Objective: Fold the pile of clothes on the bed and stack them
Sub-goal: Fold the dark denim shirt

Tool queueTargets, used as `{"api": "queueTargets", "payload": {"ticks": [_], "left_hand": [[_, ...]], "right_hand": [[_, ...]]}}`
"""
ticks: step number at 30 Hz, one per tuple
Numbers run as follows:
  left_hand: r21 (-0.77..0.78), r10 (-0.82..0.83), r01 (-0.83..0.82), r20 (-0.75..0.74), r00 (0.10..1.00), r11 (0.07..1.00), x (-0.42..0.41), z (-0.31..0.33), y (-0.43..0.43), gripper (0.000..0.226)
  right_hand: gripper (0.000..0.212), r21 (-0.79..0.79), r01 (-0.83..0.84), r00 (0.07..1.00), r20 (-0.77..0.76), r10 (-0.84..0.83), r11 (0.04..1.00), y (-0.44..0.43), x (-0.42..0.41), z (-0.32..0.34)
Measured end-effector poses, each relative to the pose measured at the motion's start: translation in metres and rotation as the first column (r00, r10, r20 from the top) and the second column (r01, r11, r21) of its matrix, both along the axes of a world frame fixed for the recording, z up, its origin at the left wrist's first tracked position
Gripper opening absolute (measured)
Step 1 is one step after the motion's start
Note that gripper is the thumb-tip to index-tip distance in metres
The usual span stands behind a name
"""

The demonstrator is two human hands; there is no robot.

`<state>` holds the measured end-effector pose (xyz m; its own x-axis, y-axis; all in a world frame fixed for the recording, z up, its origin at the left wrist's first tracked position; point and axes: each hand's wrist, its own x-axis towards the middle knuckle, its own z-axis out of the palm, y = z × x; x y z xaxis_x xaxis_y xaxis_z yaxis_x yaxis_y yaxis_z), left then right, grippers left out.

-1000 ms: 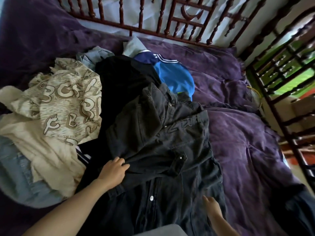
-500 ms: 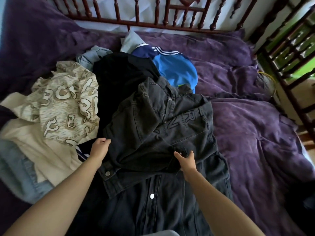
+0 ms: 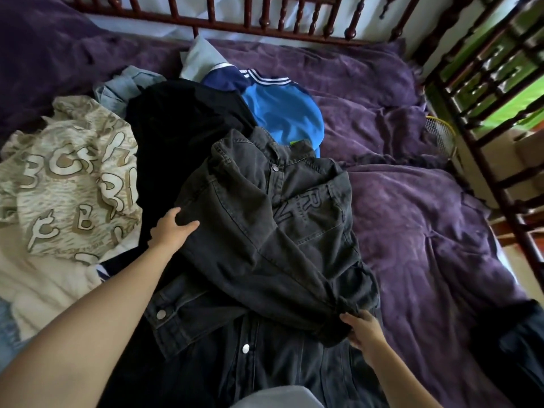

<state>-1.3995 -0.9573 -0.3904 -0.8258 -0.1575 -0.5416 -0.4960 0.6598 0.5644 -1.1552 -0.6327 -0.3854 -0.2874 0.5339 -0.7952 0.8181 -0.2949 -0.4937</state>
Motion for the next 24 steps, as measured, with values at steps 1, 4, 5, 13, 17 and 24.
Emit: {"api": "queueTargets", "payload": {"ticks": [1, 4, 5, 13, 17, 24], "left_hand": [[-0.122, -0.081, 0.081, 0.008, 0.997, 0.989, -0.002, 0.002, 0.007, 0.069], [-0.333, -0.21, 0.2, 0.006, 0.978, 0.922, -0.006, 0.009, 0.02, 0.069], [-0.363, -0.24, 0.226, 0.007, 0.971, 0.904, -0.007, 0.01, 0.021, 0.07], [-0.441, -0.327, 0.408, 0.251, 0.911, 0.8, -0.019, 0.013, 0.022, 0.06], [-0.505, -0.318, 0.354, 0.159, 0.935, 0.787, -0.017, 0.022, 0.045, 0.067], [-0.684, -0.714, 0.466, -0.115, 0.691, 0.561, -0.038, 0.03, 0.095, 0.067]], "right_hand": [[0.01, 0.004, -0.026, 1.0, 0.009, 0.026, 1.0, 0.0, 0.001, -0.004], [0.013, 0.001, -0.038, 0.998, -0.046, 0.038, 0.999, 0.001, -0.011, -0.001], [0.014, -0.039, -0.002, 0.996, -0.092, -0.001, 0.999, 0.001, -0.014, 0.005], [0.032, -0.025, -0.018, 0.966, 0.257, 0.024, 1.0, 0.016, 0.015, 0.003], [0.052, 0.353, -0.531, 0.84, 0.34, 0.423, 0.77, -0.003, -0.025, 0.005], [0.057, 0.375, -0.925, 0.088, 0.372, 0.924, -0.063, -0.042, -0.081, -0.006]]}}
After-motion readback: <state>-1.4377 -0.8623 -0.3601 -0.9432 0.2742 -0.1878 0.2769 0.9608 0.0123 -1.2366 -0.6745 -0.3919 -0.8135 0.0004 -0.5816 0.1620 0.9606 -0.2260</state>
